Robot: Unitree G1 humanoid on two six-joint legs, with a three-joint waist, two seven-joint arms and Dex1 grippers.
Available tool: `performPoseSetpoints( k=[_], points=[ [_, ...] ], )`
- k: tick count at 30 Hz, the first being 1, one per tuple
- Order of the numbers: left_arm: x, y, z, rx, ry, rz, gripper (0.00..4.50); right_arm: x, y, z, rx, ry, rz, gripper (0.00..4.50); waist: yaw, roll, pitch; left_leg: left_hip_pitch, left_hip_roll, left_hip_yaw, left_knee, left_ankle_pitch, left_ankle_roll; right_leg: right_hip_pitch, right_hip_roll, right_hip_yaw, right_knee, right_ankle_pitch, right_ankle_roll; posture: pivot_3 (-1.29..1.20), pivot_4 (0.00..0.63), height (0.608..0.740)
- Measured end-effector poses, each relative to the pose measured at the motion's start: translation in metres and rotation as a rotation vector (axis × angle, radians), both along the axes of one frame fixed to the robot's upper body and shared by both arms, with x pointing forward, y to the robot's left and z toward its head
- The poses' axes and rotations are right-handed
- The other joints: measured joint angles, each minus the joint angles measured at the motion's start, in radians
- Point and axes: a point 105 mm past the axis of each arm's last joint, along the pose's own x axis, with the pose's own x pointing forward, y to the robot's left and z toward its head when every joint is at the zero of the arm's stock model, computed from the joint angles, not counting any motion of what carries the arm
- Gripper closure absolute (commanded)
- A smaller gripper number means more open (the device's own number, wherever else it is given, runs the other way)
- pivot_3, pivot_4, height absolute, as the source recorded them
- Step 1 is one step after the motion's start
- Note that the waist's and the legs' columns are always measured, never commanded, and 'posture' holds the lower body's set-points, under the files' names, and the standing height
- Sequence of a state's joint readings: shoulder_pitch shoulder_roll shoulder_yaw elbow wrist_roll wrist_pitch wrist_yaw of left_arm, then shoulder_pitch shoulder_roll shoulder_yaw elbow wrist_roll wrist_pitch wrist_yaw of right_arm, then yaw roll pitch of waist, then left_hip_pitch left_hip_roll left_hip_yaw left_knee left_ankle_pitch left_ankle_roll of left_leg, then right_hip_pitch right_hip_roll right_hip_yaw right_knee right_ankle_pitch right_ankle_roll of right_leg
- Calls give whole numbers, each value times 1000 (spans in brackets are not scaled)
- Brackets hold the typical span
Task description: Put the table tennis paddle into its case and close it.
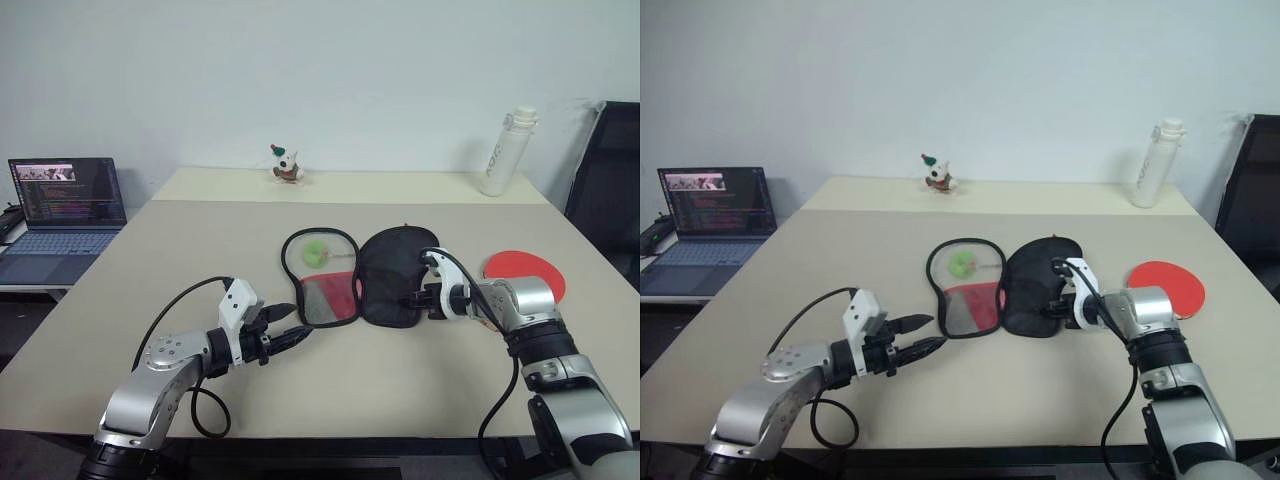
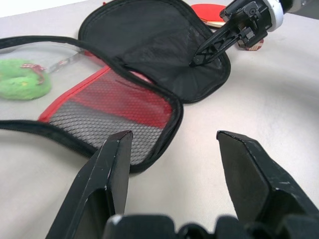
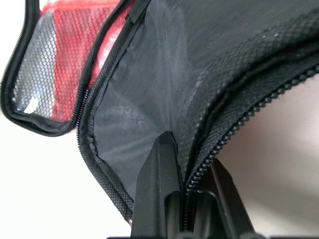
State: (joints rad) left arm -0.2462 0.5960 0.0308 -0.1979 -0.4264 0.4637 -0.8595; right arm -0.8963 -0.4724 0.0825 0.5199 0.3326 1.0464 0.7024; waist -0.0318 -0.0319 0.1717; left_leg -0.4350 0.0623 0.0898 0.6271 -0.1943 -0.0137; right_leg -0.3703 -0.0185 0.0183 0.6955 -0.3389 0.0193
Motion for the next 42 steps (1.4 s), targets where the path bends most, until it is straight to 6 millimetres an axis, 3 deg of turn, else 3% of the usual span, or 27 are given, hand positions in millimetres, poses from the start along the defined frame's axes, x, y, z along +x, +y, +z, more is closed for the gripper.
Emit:
performPoseSetpoints(
  k=[14, 17, 28, 34, 38, 42],
  points=[
    [1, 0, -1, 14, -10, -4, 1562, 20, -29, 1, -85, -21, -22, 4438, 0, 0, 0, 0, 0, 0, 0, 0, 0, 0, 0, 0, 0, 0, 0, 0, 150, 740],
    [1, 0, -1, 15, -11, -5, 1562, 24, -32, 2, -93, -32, -41, 3807, 0, 0, 0, 0, 0, 0, 0, 0, 0, 0, 0, 0, 0, 0, 0, 0, 150, 740],
    [-1, -4, -4, 31, -15, -32, 1562, 32, -47, 9, -141, -92, -88, 159, 0, 0, 0, 0, 0, 0, 0, 0, 0, 0, 0, 0, 0, 0, 0, 0, 150, 740],
    [-1, -4, -4, 30, -13, -35, 1562, 40, -89, 38, -215, -223, -217, 70, 0, 2, 2, 0, 0, 1, 0, 0, 0, 0, 0, 1, 0, 0, 0, 0, 150, 740],
    [-7, -6, 0, 32, -15, -81, 1562, 36, -101, 64, -203, -314, -269, 70, -1, 2, 2, 0, 1, 1, 0, 1, -2, 0, 0, 1, 0, 0, 0, 0, 150, 740],
    [-11, -9, 4, 37, -26, -118, 1562, 20, -113, 56, -207, -313, -372, 70, 1, 2, 2, 0, 0, 1, 0, 2, -4, 0, 0, 1, -1, 0, 0, 0, 150, 740]
  ],
)
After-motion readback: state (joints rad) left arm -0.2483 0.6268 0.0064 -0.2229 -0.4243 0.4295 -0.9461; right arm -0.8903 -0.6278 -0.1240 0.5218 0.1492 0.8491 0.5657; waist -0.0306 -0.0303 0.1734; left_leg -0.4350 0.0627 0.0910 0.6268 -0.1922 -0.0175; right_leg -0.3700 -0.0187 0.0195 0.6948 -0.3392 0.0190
